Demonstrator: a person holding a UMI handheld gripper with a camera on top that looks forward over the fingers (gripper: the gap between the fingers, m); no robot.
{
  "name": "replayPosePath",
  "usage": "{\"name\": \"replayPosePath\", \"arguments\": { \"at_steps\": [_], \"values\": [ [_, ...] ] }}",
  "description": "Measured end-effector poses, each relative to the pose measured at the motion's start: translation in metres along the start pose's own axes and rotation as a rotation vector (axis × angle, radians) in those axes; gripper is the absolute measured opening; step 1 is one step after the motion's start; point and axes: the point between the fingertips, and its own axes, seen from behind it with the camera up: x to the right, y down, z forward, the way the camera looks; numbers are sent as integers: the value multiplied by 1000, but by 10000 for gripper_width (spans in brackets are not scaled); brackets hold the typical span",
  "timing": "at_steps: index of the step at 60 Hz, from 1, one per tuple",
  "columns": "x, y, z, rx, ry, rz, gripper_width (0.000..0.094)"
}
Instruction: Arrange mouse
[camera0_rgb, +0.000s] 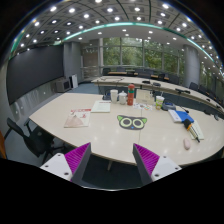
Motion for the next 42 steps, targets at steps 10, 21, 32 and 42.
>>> {"name": "replayPosePath", "arguments": {
  "at_steps": [10, 21, 32, 42],
  "values": [
    [80, 52, 8, -65, 96, 54, 846],
    [232, 137, 25, -161, 251, 111, 851],
    [366, 169, 57, -170, 363, 115, 855],
    [462, 154, 118, -126, 387, 130, 853]
  ]
}}
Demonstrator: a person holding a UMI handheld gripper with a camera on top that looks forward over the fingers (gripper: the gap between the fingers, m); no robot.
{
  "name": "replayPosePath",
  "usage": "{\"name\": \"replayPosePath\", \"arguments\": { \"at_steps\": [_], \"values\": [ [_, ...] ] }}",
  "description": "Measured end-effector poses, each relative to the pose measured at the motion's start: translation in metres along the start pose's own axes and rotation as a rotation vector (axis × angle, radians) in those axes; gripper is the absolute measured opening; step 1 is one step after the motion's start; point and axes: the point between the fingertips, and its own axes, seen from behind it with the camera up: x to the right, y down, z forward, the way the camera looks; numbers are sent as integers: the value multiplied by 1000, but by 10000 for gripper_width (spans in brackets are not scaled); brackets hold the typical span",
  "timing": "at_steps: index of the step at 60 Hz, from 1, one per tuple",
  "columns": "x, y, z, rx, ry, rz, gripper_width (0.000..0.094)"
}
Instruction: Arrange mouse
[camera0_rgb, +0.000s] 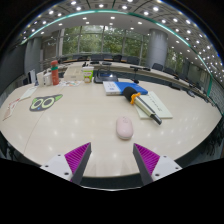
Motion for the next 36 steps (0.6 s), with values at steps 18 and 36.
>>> {"name": "replayPosePath", "arguments": {
  "at_steps": [18, 36],
  "values": [
    [40, -28, 129, -37, -51, 20, 731],
    [48, -33, 138, -34, -41, 38, 375]
  ]
}}
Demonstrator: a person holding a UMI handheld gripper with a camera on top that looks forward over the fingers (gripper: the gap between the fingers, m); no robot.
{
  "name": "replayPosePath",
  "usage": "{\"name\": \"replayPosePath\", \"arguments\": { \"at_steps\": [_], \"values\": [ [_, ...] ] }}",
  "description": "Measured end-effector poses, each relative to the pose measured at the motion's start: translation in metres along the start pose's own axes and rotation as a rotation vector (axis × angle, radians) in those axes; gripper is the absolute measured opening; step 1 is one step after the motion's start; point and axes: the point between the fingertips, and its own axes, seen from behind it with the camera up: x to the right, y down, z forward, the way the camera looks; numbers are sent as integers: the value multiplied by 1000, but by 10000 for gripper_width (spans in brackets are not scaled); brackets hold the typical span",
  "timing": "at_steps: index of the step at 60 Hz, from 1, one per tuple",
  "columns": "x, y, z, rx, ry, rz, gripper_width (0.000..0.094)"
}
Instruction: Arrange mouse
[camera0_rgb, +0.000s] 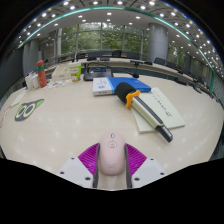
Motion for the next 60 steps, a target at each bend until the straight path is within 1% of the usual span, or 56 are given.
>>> {"name": "replayPosePath", "arguments": {
  "at_steps": [3, 9, 13, 17, 25, 28, 31, 34, 36, 38, 45, 47, 52, 60],
  "values": [
    [-1, -1, 0, -5, 1, 0, 348],
    [-1, -3, -1, -15, -3, 33, 349],
    [-3, -19, -10, 11, 10, 38, 348],
    [-16, -53, -27, 70, 5, 43, 348],
    [-63, -145, -63, 218, -24, 30, 346],
    [-92, -178, -75, 268, -45, 33, 347],
    [-126, -207, -81, 299, -68, 25, 347],
    [-165, -227, -85, 333, -94, 15, 347],
    [-195, -234, -84, 339, -109, 4, 347],
    [-223, -245, -79, 330, -122, -6, 347],
    [-328, -238, -51, 285, -180, -40, 345],
    [-355, -226, -38, 266, -190, -47, 345],
    [-408, -201, -4, 187, -204, -46, 345],
    [-458, -154, 47, 100, -190, -79, 346]
  ]
}}
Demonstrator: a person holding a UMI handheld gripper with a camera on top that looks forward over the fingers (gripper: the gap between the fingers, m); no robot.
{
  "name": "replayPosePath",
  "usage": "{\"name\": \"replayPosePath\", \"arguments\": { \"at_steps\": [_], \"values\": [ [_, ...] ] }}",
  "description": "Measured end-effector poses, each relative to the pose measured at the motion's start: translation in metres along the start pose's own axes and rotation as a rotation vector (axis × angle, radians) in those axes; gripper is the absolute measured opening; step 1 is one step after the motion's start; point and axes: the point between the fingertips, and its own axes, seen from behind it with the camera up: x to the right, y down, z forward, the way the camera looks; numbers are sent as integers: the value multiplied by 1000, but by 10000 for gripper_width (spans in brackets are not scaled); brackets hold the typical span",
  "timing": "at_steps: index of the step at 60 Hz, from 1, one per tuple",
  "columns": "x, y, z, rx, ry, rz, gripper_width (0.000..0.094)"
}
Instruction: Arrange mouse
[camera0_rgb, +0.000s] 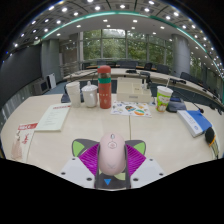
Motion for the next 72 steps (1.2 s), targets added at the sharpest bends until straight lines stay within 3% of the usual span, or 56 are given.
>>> {"name": "replayPosePath", "arguments": {
  "at_steps": [10, 19, 25, 28, 32, 43, 60, 72],
  "values": [
    [-12, 43, 33, -72, 41, -4, 352],
    [-20, 55, 36, -94, 9, 14, 510],
    [-20, 43, 13, -95, 9, 8, 874],
    [-18, 33, -8, -79, 25, -5, 830],
    [-19, 16, -44, -41, 41, -24, 866],
    [-35, -7, -173, 51, 50, -10, 852],
    [-57, 27, -346, 99, 70, 8, 852],
    [-65, 47, -400, 107, 61, 44, 850]
  ]
}}
